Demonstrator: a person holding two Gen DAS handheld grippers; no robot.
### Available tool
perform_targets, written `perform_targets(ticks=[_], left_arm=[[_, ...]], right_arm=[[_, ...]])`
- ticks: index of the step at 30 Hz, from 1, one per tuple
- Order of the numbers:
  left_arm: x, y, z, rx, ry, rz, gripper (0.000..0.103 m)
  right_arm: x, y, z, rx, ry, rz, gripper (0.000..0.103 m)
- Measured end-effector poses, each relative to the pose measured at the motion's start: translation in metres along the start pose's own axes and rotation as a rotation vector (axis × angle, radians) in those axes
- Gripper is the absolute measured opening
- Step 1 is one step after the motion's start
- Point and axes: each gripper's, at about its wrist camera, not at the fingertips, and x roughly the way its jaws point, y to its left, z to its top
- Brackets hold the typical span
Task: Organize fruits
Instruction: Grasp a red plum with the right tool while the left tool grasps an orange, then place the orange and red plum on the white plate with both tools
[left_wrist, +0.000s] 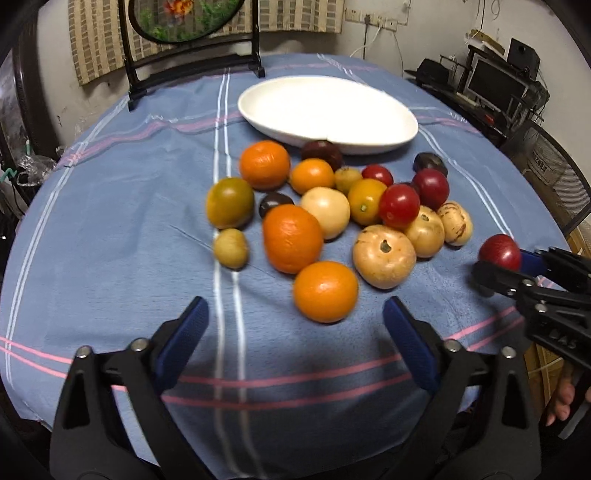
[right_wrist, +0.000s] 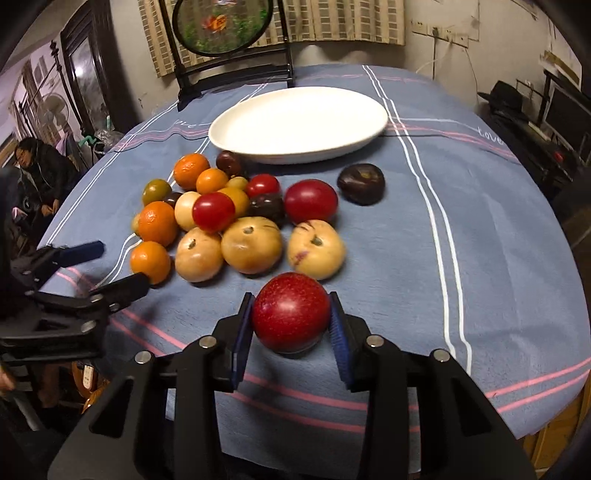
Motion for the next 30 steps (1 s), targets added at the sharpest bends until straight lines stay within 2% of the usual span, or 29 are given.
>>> perform_targets(ticks=[4, 7, 8, 9, 10, 12, 16, 23, 30], left_arm=[[0.018, -0.002, 0.003, -0.015, 0.016, 0.015, 0.084], [0.026, -0.001, 0.004, -0.035, 0.000, 0.029, 0.074], [0.024, -0.001, 0.003, -0.037, -0.011, 0.028, 0.066], [0.021, -0.001, 0.003, -0.039, -0.024, 0.016, 0.041], [0.018, 0.001, 0.004, -0.050, -0.025, -0.039, 0.041], [0.015, 0.004, 0.003, -0.063, -0.019, -0.071, 0.041], [0.009, 0.009, -0.001, -0.081, -0.017, -0.091, 0.041], [-0.018, 0.015, 0.000, -0.089, -0.071, -0.105, 0.041], [-0.031, 0.018, 0.023, -0.075, -0.115, -0.119, 0.041]], right_arm=[[0.000, -0.006, -0.004, 0.021, 0.004, 0.048, 0.039], [0.000, -0.011, -0.007, 0.032, 0.011, 0.045, 0.039], [0.000, -0.011, -0.007, 0.032, 0.010, 0.042, 0.039], [-0.001, -0.011, -0.008, 0.030, 0.010, 0.043, 0.039], [-0.002, -0.010, -0.008, 0.027, 0.008, 0.045, 0.039], [-0.003, -0.007, -0.007, 0.024, -0.001, 0.051, 0.039], [-0.006, -0.001, -0.007, 0.012, -0.011, 0.054, 0.039], [-0.003, 0.003, -0.004, 0.009, -0.006, 0.062, 0.039], [0.000, 0.003, 0.009, 0.011, -0.006, 0.089, 0.039]])
